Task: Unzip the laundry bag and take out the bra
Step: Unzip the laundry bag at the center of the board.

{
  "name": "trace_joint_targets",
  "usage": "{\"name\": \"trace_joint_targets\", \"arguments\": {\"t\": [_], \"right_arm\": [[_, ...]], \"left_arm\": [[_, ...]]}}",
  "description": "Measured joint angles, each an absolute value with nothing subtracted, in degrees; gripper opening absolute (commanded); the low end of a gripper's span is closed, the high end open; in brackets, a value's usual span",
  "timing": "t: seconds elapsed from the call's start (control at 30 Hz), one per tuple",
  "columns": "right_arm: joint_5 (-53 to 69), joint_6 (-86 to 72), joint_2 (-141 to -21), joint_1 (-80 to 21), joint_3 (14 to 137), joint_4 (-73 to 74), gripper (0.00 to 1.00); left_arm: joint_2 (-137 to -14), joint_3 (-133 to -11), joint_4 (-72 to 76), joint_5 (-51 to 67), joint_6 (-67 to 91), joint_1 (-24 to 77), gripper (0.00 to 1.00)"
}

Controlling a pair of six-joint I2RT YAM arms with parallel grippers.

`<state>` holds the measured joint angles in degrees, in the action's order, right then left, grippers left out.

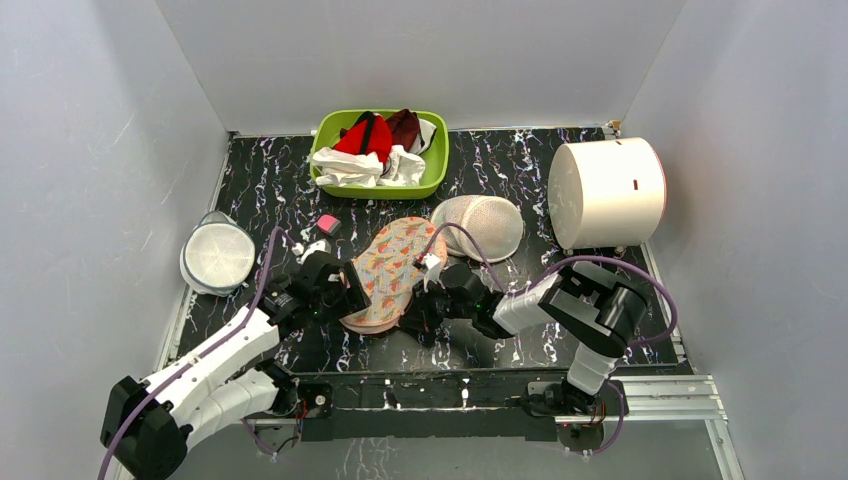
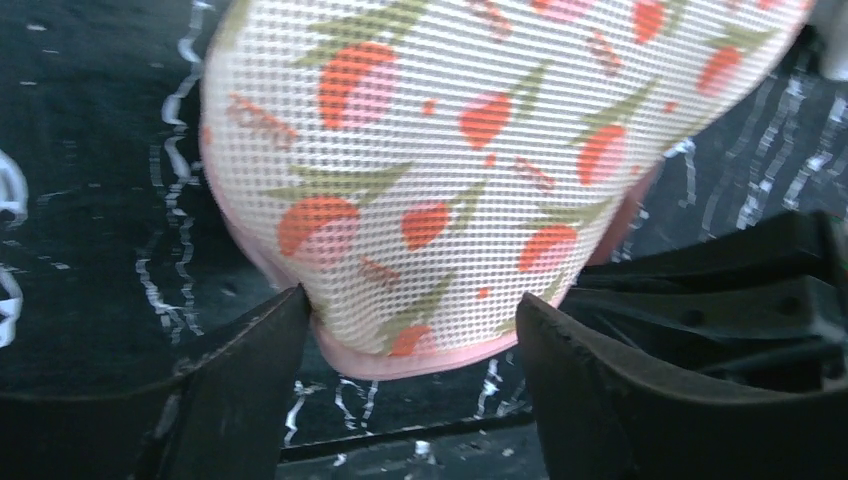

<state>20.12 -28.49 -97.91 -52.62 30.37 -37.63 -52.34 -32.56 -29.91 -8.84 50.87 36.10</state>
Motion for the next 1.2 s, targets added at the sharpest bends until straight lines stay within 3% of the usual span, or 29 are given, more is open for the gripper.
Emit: {"name": "trace_joint_targets", "arguments": {"t": [0.1, 0.3, 0.47, 0.6, 0.9, 1.03, 1.2], "right_arm": [[20.8, -30.2, -98.3, -53.2, 31.0, -39.4, 0.00], [20.8, -32.8, -98.8, -53.2, 32.5, -42.3, 0.00], [20.7, -33.3, -99.2, -53.2, 33.5, -42.7, 0.00], [20.4, -33.3, -99.2, -53.2, 33.5, -42.7, 0.00], [20.1, -33.3, -99.2, -53.2, 33.5, -42.7, 0.00], [20.1, -33.3, -99.2, -53.3, 33.6, -42.7, 0.00], [19.9, -33.3, -99.2, -53.8, 33.6, -42.7, 0.00]], "left_arm": [[-51.9, -32.4, -27.3, -4.3, 51.3, 36.1, 0.84], [-51.0, -26.7, -20.7, 1.1, 57.0, 36.1, 0.87], [-46.0, -25.2, -22.5, -1.1, 62.4, 36.1, 0.89], [-42.5, -26.6, -28.7, -5.7, 66.6, 36.1, 0.98], [-44.4, -26.9, -31.4, -1.9, 77.8, 36.1, 0.98], [-44.3, -24.4, -25.8, 0.3, 83.7, 36.1, 0.98], [-46.5, -17.2, -14.9, 2.9, 89.9, 36.1, 0.88]]}}
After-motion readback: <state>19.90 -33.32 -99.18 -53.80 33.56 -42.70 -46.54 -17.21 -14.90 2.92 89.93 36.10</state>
